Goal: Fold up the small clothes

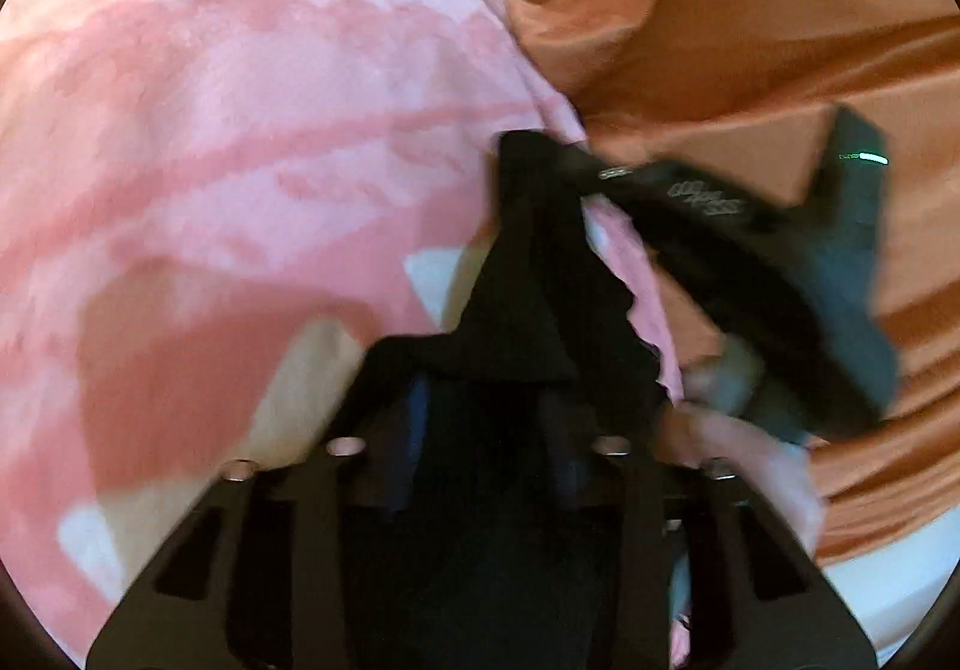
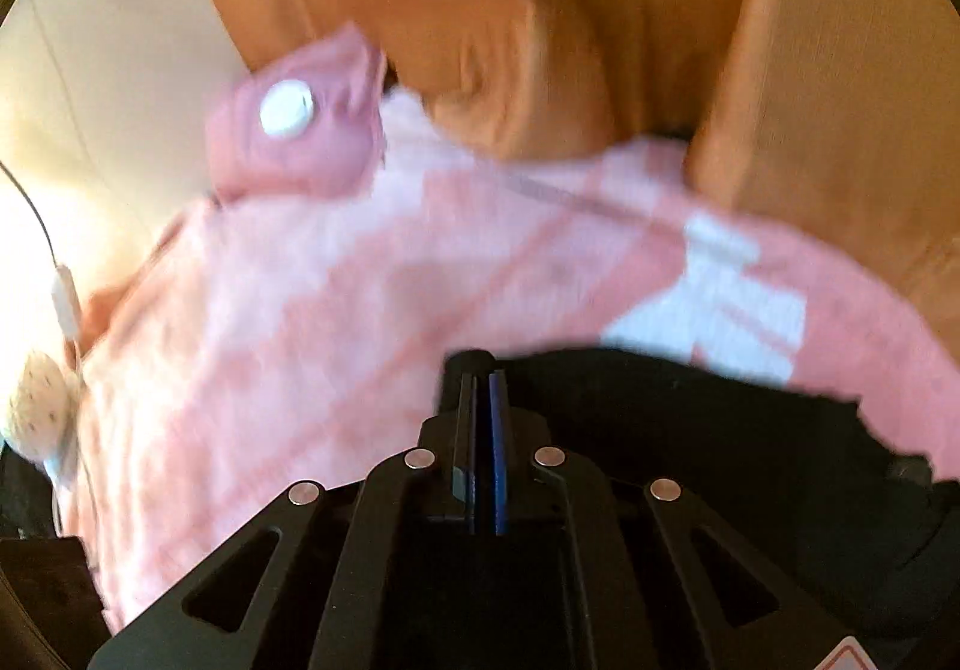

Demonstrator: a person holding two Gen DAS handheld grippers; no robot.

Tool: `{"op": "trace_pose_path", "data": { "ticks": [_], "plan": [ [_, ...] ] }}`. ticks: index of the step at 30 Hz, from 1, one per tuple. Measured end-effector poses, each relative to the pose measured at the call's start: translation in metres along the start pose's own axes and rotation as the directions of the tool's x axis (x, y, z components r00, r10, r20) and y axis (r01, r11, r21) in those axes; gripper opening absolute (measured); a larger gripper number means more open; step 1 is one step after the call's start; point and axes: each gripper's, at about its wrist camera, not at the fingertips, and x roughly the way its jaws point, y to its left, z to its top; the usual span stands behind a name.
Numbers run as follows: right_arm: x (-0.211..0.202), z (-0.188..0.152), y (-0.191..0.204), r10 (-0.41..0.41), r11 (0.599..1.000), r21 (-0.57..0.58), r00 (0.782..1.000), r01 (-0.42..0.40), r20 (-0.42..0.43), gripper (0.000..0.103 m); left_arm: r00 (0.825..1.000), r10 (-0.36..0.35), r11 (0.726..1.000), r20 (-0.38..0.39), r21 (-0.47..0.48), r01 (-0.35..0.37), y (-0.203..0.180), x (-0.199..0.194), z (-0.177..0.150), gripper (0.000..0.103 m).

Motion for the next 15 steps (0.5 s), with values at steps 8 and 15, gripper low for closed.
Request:
{"op": "trace_pose_path", "data": {
  "ticks": [8, 15],
  "plan": [
    [0.05, -0.01, -0.012, -0.022, 0.998, 0.051, 1.0, 0.023, -0.023, 0.002, 0.989, 0.104, 0.993, 0.101, 0.043, -0.109, 0.007, 0.002, 0.013, 0.0],
    [-0.094, -0.073, -0.052, -0.116, 0.986, 0.14, 0.977, 0.091, 0.181, 0.003, 0.977, 0.164, 0.984, 0.136, 0.05, -0.172, 0.017, -0.026, 0.016, 0.001]
  ]
}}
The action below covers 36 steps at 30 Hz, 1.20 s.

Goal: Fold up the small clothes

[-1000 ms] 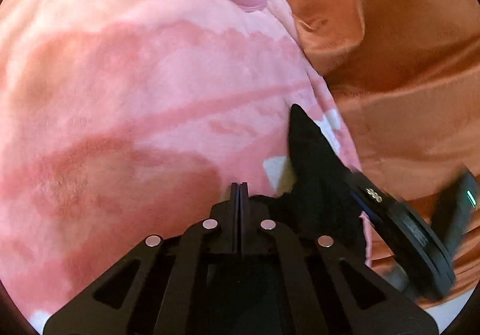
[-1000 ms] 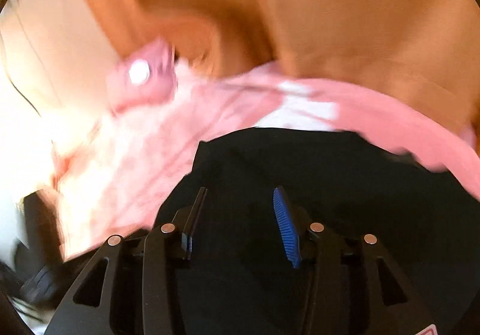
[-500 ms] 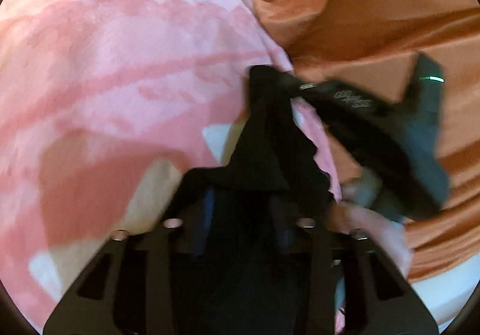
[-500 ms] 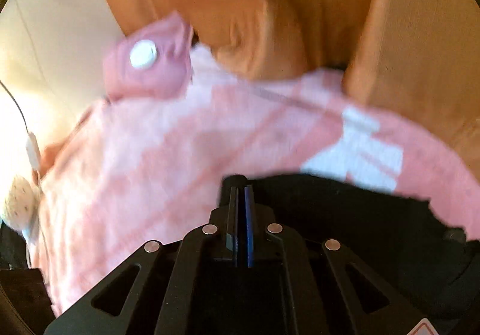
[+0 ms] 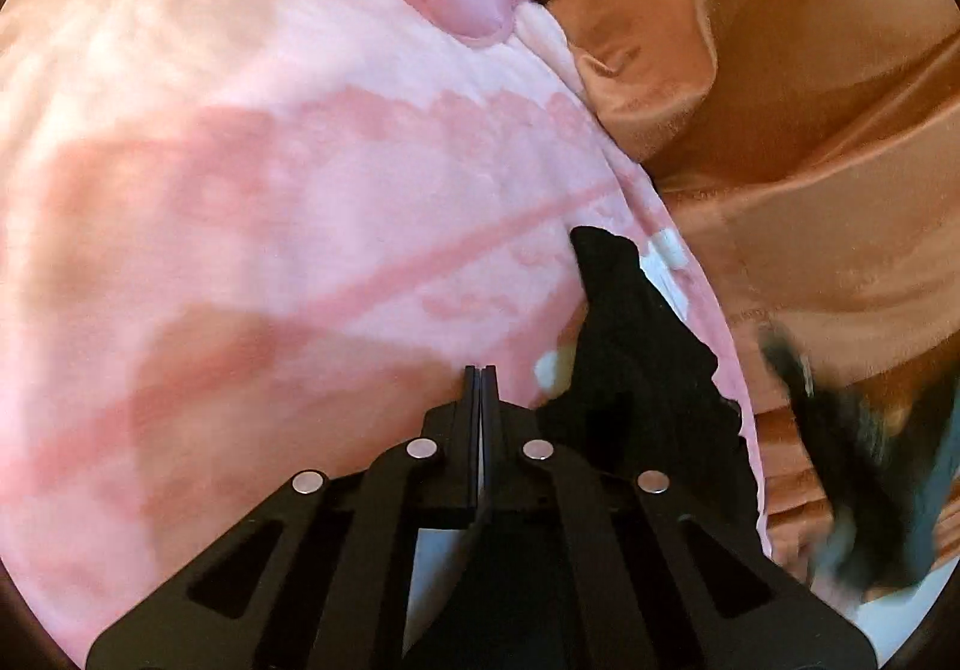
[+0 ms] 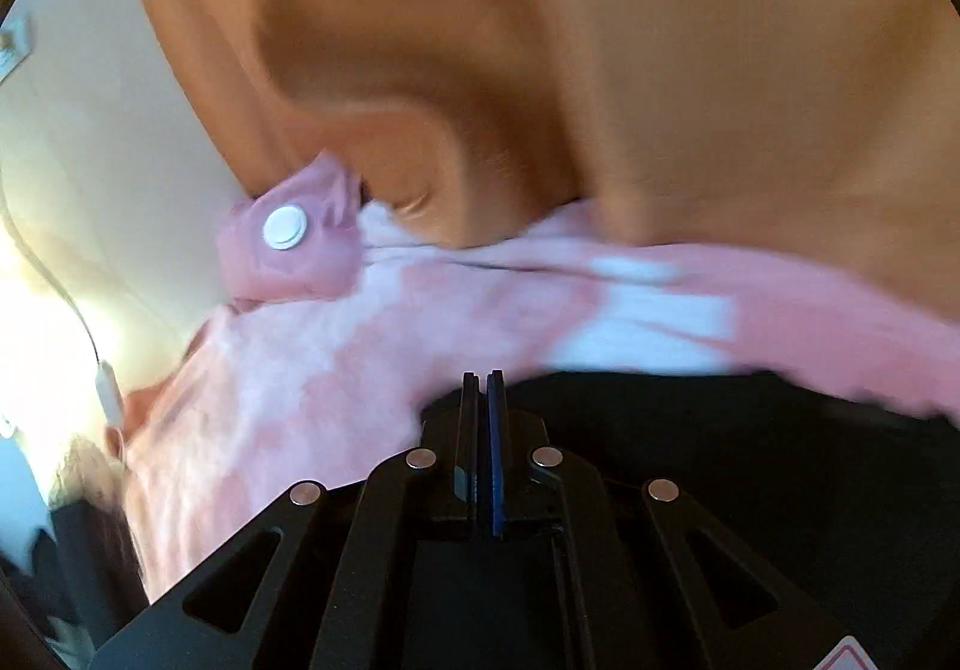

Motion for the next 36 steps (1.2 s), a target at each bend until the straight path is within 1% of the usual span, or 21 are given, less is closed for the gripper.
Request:
{"op": "trace_pose_path", "data": {
  "ticks": [2, 3, 4, 6, 8, 9, 10, 11, 13, 16, 18, 19, 21, 22, 23, 26, 27, 29, 31, 35, 36],
  "plan": [
    [-0.046, -0.044, -0.047, -0.155, 0.987, 0.035, 0.988, 0.156, -0.013, 0.003, 1.0, -0.019, 0.998, 0.023, 0.062, 0.017, -0.011, -0.018, -0.002, 0.005],
    [-0.057, -0.058, -0.064, -0.209, 0.975, 0.074, 0.978, 0.209, -0.02, 0.003, 0.999, -0.031, 0.995, 0.022, 0.098, 0.029, -0.02, -0.024, -0.004, 0.011],
    [-0.073, -0.076, -0.087, -0.266, 0.952, 0.148, 0.964, 0.267, -0.029, 0.009, 0.999, -0.048, 0.989, 0.012, 0.141, 0.046, -0.033, -0.026, -0.006, 0.014],
    [-0.097, -0.105, -0.128, -0.29, 0.907, 0.305, 0.956, 0.291, -0.05, 0.011, 0.999, -0.047, 0.979, 0.006, 0.198, 0.045, -0.055, -0.022, -0.01, 0.026],
    [-0.103, -0.117, -0.144, -0.299, 0.892, 0.33, 0.951, 0.309, -0.082, 0.011, 1.0, -0.002, 0.957, -0.021, 0.289, 0.008, -0.078, 0.001, -0.017, 0.027],
    [-0.1, -0.123, -0.148, -0.336, 0.889, 0.289, 0.935, 0.354, -0.111, 0.009, 0.998, 0.046, 0.945, -0.034, 0.324, -0.033, -0.081, 0.012, -0.023, 0.028],
    [-0.097, -0.129, -0.154, -0.355, 0.886, 0.267, 0.925, 0.378, -0.133, 0.0, 0.992, 0.12, 0.933, -0.043, 0.346, -0.098, -0.078, 0.027, -0.027, 0.027],
    [-0.1, -0.133, -0.161, -0.334, 0.89, 0.289, 0.935, 0.354, -0.118, 0.0, 0.993, 0.114, 0.936, -0.031, 0.339, -0.096, -0.072, 0.03, -0.028, 0.02],
    [-0.115, -0.134, -0.17, -0.294, 0.867, 0.391, 0.95, 0.31, -0.102, 0.0, 0.996, 0.085, 0.933, -0.019, 0.352, -0.073, -0.065, 0.021, -0.026, 0.019],
    [-0.132, -0.125, -0.16, -0.295, 0.891, 0.349, 0.955, 0.29, -0.039, 0.004, 0.996, 0.088, 0.923, -0.015, 0.378, -0.076, -0.062, 0.013, -0.027, 0.019],
    [-0.114, -0.129, -0.165, -0.326, 0.889, 0.302, 0.939, 0.345, -0.113, 0.004, 0.994, 0.108, 0.913, -0.004, 0.396, -0.098, -0.066, 0.016, -0.028, 0.019],
    [-0.107, -0.134, -0.173, -0.316, 0.886, 0.309, 0.938, 0.346, -0.144, 0.0, 0.992, 0.123, 0.907, 0.002, 0.406, -0.113, -0.069, 0.017, -0.03, 0.019],
    [-0.123, -0.138, -0.179, -0.27, 0.876, 0.382, 0.956, 0.294, -0.117, 0.0, 0.991, 0.137, 0.904, -0.003, 0.408, -0.123, -0.07, 0.014, -0.03, 0.019],
    [-0.138, -0.137, -0.176, -0.266, 0.872, 0.401, 0.959, 0.281, -0.095, 0.002, 0.991, 0.136, 0.909, -0.012, 0.398, -0.121, -0.07, 0.008, -0.029, 0.02],
    [-0.149, -0.136, -0.171, -0.271, 0.873, 0.4, 0.96, 0.278, -0.075, 0.009, 0.991, 0.135, 0.911, -0.015, 0.395, -0.118, -0.071, 0.001, -0.029, 0.026],
    [-0.191, -0.148, -0.148, -0.279, 0.887, 0.37, 0.959, 0.278, -0.051, 0.021, 0.99, 0.141, 0.897, -0.011, 0.424, -0.123, -0.069, -0.034, -0.038, 0.048],
    [-0.209, -0.163, -0.141, -0.278, 0.886, 0.37, 0.959, 0.28, -0.058, 0.027, 0.989, 0.149, 0.891, -0.015, 0.436, -0.128, -0.066, -0.046, -0.043, 0.054],
    [-0.229, -0.19, -0.133, -0.281, 0.883, 0.368, 0.956, 0.292, -0.084, 0.054, 0.984, 0.172, 0.881, -0.052, 0.454, -0.13, -0.054, -0.073, -0.056, 0.062],
    [-0.255, -0.234, -0.123, -0.275, 0.874, 0.382, 0.954, 0.301, -0.123, 0.058, 0.974, 0.196, 0.884, -0.111, 0.449, -0.127, -0.027, -0.099, -0.069, 0.068],
    [-0.289, -0.311, -0.105, -0.21, 0.853, 0.438, 0.954, 0.285, -0.213, 0.058, 0.945, 0.215, 0.915, -0.245, 0.39, -0.107, 0.024, -0.141, -0.094, 0.072],
    [-0.299, -0.327, -0.096, -0.183, 0.847, 0.461, 0.96, 0.263, -0.21, 0.058, 0.94, 0.208, 0.923, -0.269, 0.372, -0.098, 0.032, -0.149, -0.099, 0.077]
  ]
}}
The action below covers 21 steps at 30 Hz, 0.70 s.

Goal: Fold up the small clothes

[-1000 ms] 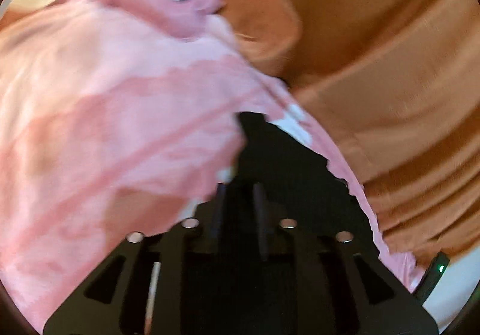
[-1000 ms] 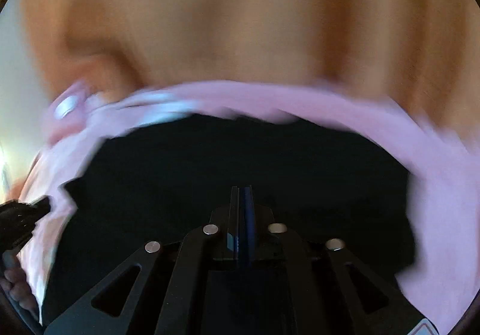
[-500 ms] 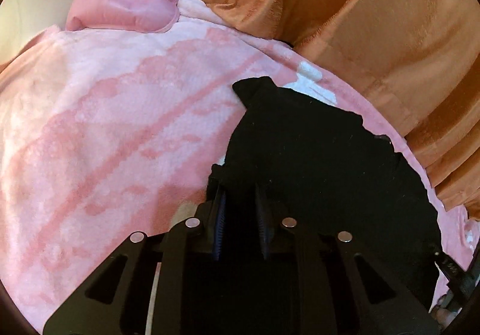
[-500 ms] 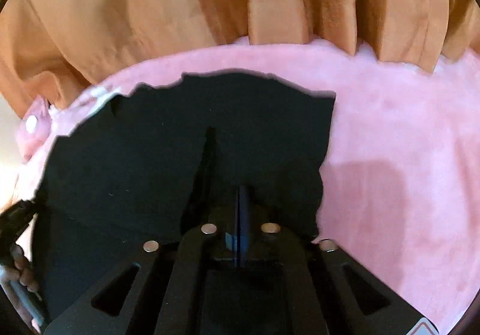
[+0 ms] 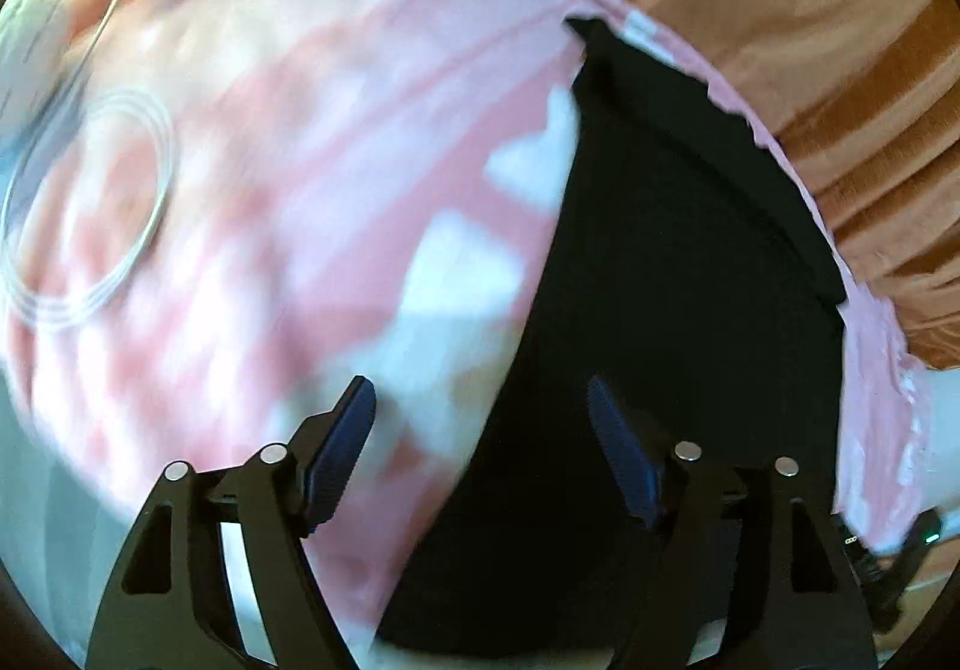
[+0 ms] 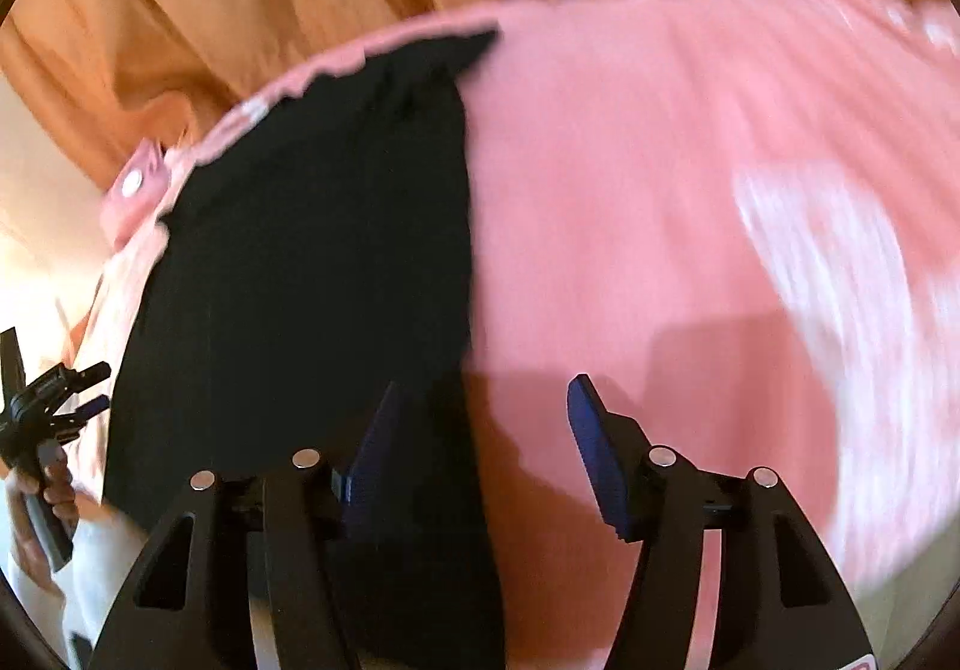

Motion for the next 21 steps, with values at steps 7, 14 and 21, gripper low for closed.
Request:
{"op": "trace_pose_path", "data": {
  "ticks": [7, 14, 21],
  "plan": [
    [-0.013, -0.034, 0.012, 0.096, 0.994, 0.058, 0.995, -0.095, -0.013, 0.063, 0.995, -0.094, 0.995, -0.029, -0.021, 0.094, 0.004, -0.013, -0.043, 0.088],
    [0.0, -0.027, 0.028, 0.181, 0.977, 0.12, 0.983, -0.176, -0.028, 0.007, 0.997, -0.063, 0.998, -0.045, 0.025, 0.065, -0.004, -0.008, -0.042, 0.018],
    [-0.062, -0.022, 0.036, 0.249, 0.957, 0.111, 0.955, -0.268, 0.162, 0.005, 0.981, -0.184, 0.983, 0.057, -0.001, 0.185, 0.001, -0.071, -0.037, 0.004]
  ]
}}
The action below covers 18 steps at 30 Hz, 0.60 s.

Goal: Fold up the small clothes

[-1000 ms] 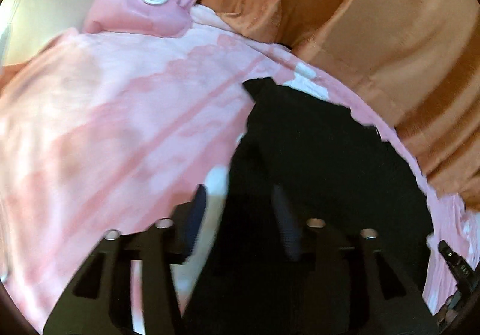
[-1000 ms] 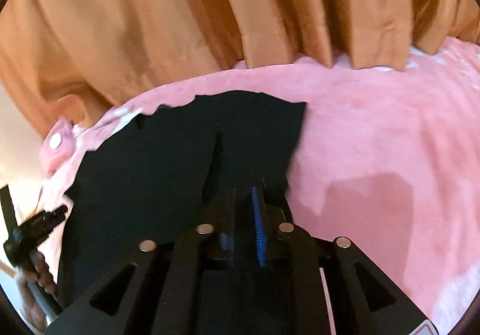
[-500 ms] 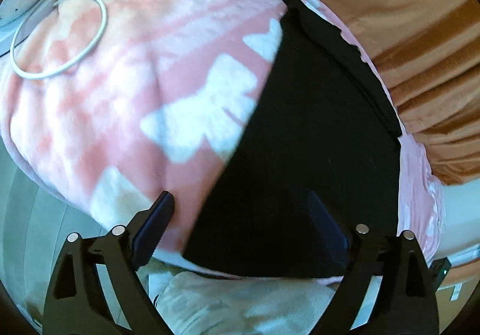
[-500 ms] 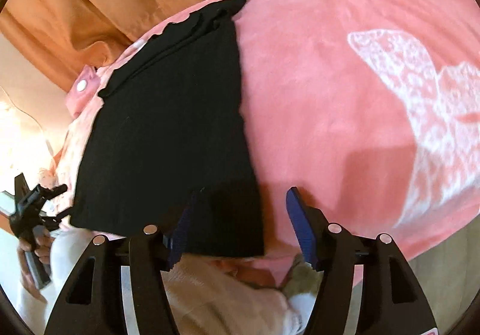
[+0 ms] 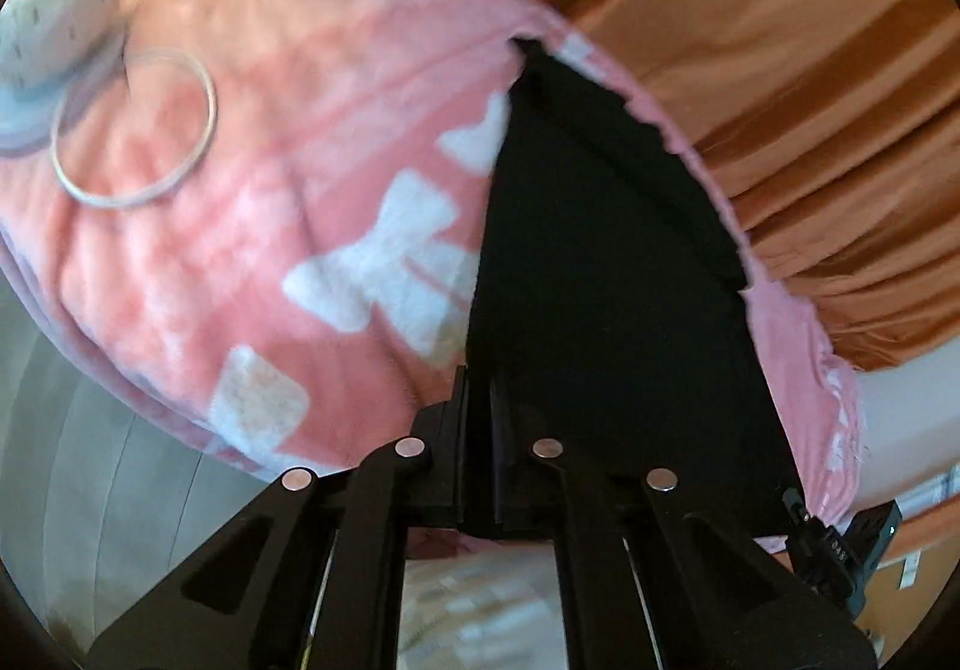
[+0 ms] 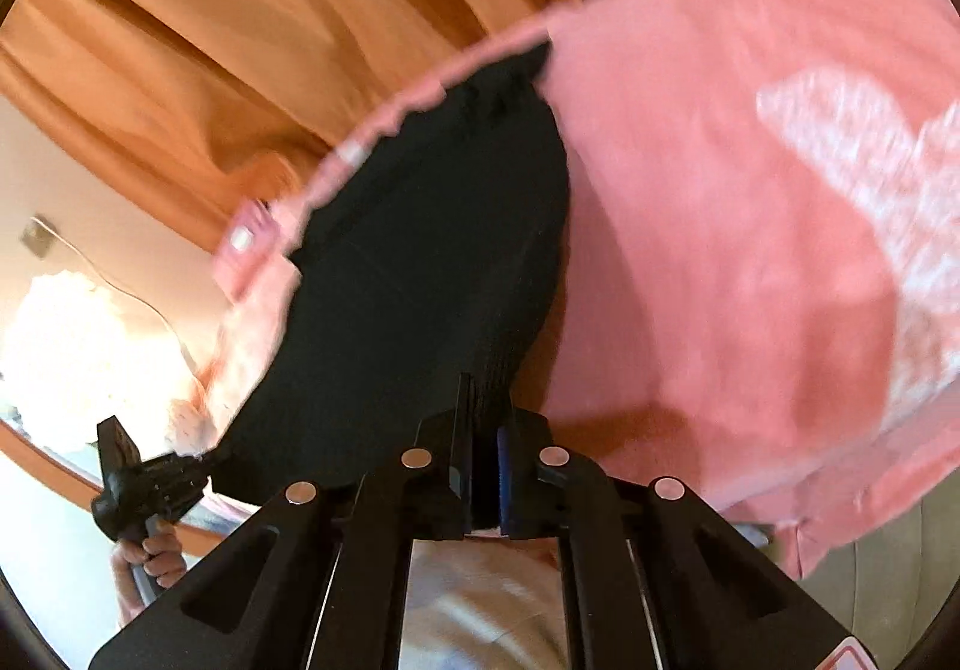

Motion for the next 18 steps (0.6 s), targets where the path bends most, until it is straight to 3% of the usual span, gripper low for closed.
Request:
{"op": "trace_pose_path", "data": {
  "ticks": [8, 11, 14, 16, 18],
  "plan": [
    [-0.063, -0.013, 0.004, 0.013, 1.0, -0.02, 0.998, -0.011, 0.06, 0.005, 0.997, -0.078, 0.994, 0.023, 0.08, 0.076, -0.024, -0.069, -0.027, 0.004],
    [-0.09, -0.036, 0.003, -0.021, 0.999, -0.033, 1.0, 0.021, 0.015, 0.005, 0.997, -0.069, 0.995, -0.026, 0.077, 0.071, -0.015, -0.088, -0.058, 0.004],
    [-0.117, -0.062, 0.004, -0.037, 0.999, -0.028, 0.998, 0.035, -0.045, 0.005, 0.993, -0.096, 0.995, -0.068, -0.001, 0.096, 0.002, -0.114, -0.084, 0.004],
    [-0.14, -0.068, 0.014, -0.014, 1.0, -0.028, 0.999, 0.012, -0.047, 0.005, 0.992, -0.119, 0.993, -0.045, -0.027, 0.118, 0.001, -0.138, -0.089, 0.004],
    [-0.159, -0.053, 0.03, 0.022, 0.998, -0.059, 1.0, -0.022, -0.001, 0.005, 0.992, -0.126, 0.992, 0.002, 0.009, 0.126, -0.014, -0.156, -0.074, 0.004]
  ]
}}
